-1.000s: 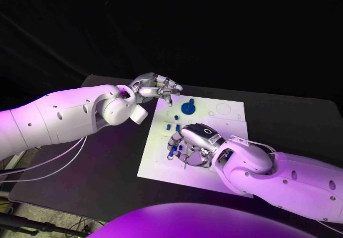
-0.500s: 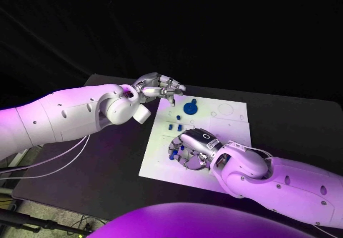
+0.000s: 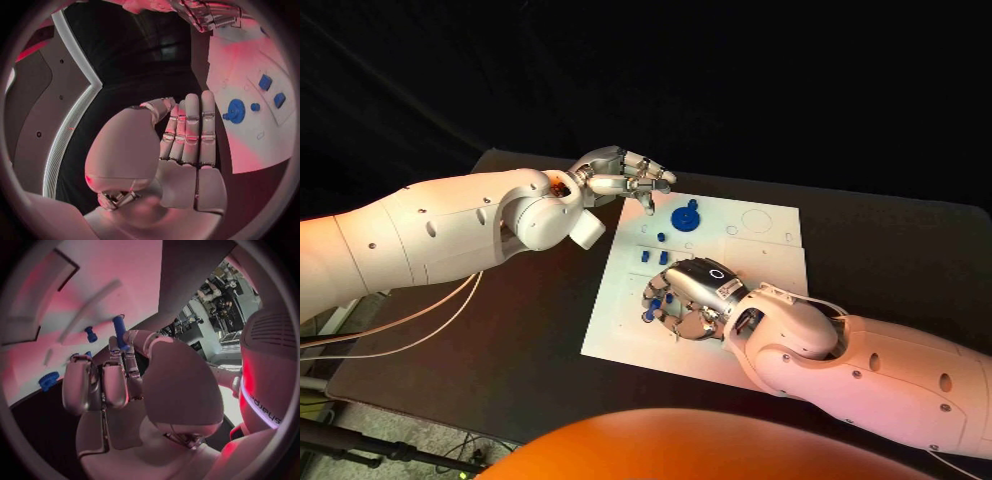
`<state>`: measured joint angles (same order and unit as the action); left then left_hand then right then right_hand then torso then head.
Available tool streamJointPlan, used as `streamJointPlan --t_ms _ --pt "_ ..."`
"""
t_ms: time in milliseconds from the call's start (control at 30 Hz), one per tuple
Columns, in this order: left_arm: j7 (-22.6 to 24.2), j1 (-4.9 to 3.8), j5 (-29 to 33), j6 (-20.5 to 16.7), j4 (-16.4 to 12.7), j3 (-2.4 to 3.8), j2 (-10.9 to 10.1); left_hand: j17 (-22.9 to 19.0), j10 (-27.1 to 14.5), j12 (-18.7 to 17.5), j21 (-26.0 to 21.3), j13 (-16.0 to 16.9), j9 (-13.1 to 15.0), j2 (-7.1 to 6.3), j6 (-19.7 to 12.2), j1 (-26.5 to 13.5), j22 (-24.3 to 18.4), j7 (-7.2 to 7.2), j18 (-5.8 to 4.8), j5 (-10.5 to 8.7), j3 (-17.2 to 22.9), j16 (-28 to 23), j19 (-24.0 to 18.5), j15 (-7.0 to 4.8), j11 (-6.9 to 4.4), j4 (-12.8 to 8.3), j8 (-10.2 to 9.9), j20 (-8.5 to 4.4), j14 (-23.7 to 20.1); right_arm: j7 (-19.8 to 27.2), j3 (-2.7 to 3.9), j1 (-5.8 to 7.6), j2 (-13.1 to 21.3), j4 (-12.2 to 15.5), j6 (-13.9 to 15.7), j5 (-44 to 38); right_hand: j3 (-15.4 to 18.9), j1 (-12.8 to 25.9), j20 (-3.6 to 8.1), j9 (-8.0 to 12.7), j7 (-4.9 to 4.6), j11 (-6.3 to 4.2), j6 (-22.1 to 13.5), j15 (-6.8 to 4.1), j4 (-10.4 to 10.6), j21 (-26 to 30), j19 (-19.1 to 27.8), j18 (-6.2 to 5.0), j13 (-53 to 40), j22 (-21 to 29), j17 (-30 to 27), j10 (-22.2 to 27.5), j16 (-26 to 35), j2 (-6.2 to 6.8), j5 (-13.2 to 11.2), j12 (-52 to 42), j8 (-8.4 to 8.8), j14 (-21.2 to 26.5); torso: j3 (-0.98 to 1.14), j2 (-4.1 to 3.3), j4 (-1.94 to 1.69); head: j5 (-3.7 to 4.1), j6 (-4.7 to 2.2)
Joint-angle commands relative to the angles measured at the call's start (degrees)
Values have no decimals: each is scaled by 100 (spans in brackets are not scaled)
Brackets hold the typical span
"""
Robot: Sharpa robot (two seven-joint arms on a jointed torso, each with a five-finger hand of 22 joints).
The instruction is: Assemble the parts on the task board
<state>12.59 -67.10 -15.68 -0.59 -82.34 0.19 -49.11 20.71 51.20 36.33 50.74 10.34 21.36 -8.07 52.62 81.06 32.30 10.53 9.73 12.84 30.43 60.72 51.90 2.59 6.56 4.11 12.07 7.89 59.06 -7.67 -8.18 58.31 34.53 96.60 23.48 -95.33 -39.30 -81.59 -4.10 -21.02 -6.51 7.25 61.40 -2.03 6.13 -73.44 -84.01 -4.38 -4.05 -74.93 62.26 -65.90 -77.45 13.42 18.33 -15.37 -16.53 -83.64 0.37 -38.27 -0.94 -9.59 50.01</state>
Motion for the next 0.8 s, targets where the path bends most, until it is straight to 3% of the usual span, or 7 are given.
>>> streamJointPlan --t_ms 33,800 --pt "27 -1 -9 96 -14 2 -1 5 -34 0 -4 0 6 14 -24 -43 2 -2 79 31 22 7 -11 -7 8 -2 -26 12 28 -100 -12 -18 -41 -59 -83 -104 -131 2 42 -5 -25 -463 1 4 -177 15 -62 79 -296 -601 3 -514 30 -53 25 -14 -16 -58 -3 0 2 -4 -1" --pt "16 -1 -12 105 -10 2 -12 5 -34 0 -4 0 6 14 -24 -43 2 -2 79 31 22 7 -11 -7 8 -2 -26 12 28 -127 -27 -45 -86 -73 -165 -114 -141 18 40 -15 -30 -459 -5 8 -201 2 -65 82 -303 -610 23 -515 25 -59 23 -9 -20 -61 -1 3 2 -22 -1"
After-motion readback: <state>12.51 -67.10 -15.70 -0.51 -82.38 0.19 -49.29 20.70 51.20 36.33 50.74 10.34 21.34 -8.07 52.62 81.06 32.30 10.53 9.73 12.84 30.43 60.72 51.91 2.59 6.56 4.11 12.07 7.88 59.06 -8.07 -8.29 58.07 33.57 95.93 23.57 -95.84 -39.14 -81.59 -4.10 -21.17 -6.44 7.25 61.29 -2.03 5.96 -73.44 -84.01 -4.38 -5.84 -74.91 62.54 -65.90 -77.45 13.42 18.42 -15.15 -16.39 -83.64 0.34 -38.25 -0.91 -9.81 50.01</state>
